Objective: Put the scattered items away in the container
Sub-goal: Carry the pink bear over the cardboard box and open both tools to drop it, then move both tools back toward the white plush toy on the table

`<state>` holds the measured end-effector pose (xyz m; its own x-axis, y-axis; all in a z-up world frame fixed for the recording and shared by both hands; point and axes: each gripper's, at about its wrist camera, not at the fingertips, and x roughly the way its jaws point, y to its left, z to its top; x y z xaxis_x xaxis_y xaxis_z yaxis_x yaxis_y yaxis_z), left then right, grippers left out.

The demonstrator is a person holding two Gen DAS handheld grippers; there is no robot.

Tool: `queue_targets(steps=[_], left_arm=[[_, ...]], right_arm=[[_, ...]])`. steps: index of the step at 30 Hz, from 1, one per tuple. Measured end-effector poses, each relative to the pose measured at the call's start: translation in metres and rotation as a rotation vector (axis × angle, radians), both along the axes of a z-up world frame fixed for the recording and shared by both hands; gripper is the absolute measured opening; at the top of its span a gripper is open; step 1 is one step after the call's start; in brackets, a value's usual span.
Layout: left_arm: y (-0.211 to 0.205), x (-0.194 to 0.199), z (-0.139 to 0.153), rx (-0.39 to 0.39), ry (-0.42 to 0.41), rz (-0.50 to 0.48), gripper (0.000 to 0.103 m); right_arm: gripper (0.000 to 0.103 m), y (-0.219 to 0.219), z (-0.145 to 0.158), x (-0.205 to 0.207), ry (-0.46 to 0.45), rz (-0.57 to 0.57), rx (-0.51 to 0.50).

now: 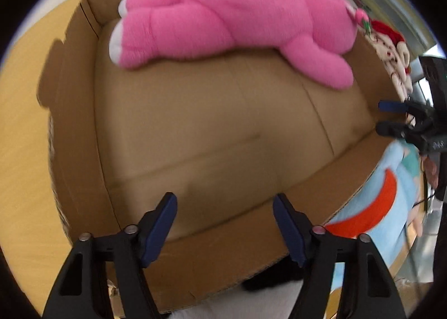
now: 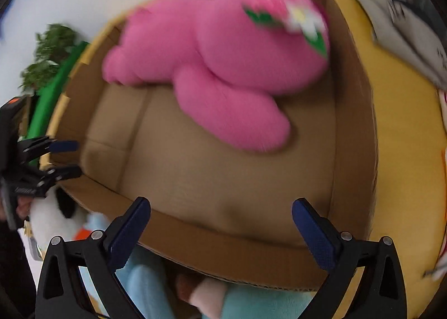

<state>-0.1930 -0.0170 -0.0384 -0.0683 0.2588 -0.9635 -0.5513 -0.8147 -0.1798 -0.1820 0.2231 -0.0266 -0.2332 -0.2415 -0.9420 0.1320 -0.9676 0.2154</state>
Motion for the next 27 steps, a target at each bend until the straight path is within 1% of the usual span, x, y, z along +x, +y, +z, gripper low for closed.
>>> queue_targets(steps=[1, 2, 5, 7, 9, 11, 13, 15, 17, 19, 20, 22, 23, 24, 25, 27], left_arm=[[-0.002, 0.003, 0.000, 0.006, -0.005, 0.009, 0.067], [-0.004, 0.006, -0.001, 0.011, -0.011, 0.018, 0.066], [-0.009, 0.018, -0.003, 0.032, -0.035, 0.027, 0.066], [-0.012, 0.024, -0.003, 0.046, -0.042, 0.029, 0.066], [-0.014, 0.031, -0.001, 0.050, -0.032, 0.033, 0.066], [-0.015, 0.036, 0.003, 0.040, 0.006, 0.037, 0.066], [-0.015, 0.043, 0.011, 0.024, 0.072, 0.036, 0.066], [-0.017, 0.054, 0.028, 0.024, 0.156, 0.037, 0.066], [-0.023, 0.067, 0.056, 0.077, 0.255, 0.043, 0.066], [-0.032, 0.080, 0.087, 0.154, 0.360, 0.072, 0.068], [-0.037, 0.091, 0.107, 0.199, 0.427, 0.103, 0.068], [-0.045, 0.111, 0.135, 0.263, 0.536, 0.170, 0.075], [-0.048, 0.123, 0.148, 0.292, 0.590, 0.206, 0.080], [-0.050, 0.136, 0.161, 0.318, 0.647, 0.240, 0.080], [-0.050, 0.147, 0.170, 0.329, 0.694, 0.261, 0.080], [-0.048, 0.173, 0.185, 0.326, 0.798, 0.291, 0.082]], right_arm=[[0.103, -0.004, -0.002, 0.003, 0.013, 0.016, 0.053], [0.103, -0.007, -0.004, 0.008, 0.006, 0.028, 0.079], [0.103, -0.010, -0.007, 0.020, -0.018, 0.012, 0.091], [0.103, -0.011, -0.008, 0.028, -0.016, 0.022, 0.091], [0.103, -0.011, -0.008, 0.034, -0.003, 0.028, 0.089], [0.103, -0.011, -0.008, 0.042, 0.014, 0.023, 0.087], [0.103, -0.012, -0.006, 0.046, 0.038, 0.008, 0.088], [0.103, -0.010, 0.003, 0.050, 0.096, -0.012, 0.102], [0.103, -0.010, 0.028, 0.058, 0.197, -0.029, 0.111], [0.103, -0.015, 0.064, 0.073, 0.313, -0.048, 0.102], [0.103, -0.019, 0.081, 0.083, 0.367, -0.053, 0.097], [0.103, -0.032, 0.114, 0.104, 0.473, -0.050, 0.090], [0.103, -0.038, 0.127, 0.116, 0.518, -0.042, 0.091], [0.103, -0.045, 0.138, 0.128, 0.558, -0.032, 0.094], [0.103, -0.052, 0.148, 0.139, 0.597, -0.021, 0.102], [0.103, -0.062, 0.162, 0.162, 0.663, -0.016, 0.129]])
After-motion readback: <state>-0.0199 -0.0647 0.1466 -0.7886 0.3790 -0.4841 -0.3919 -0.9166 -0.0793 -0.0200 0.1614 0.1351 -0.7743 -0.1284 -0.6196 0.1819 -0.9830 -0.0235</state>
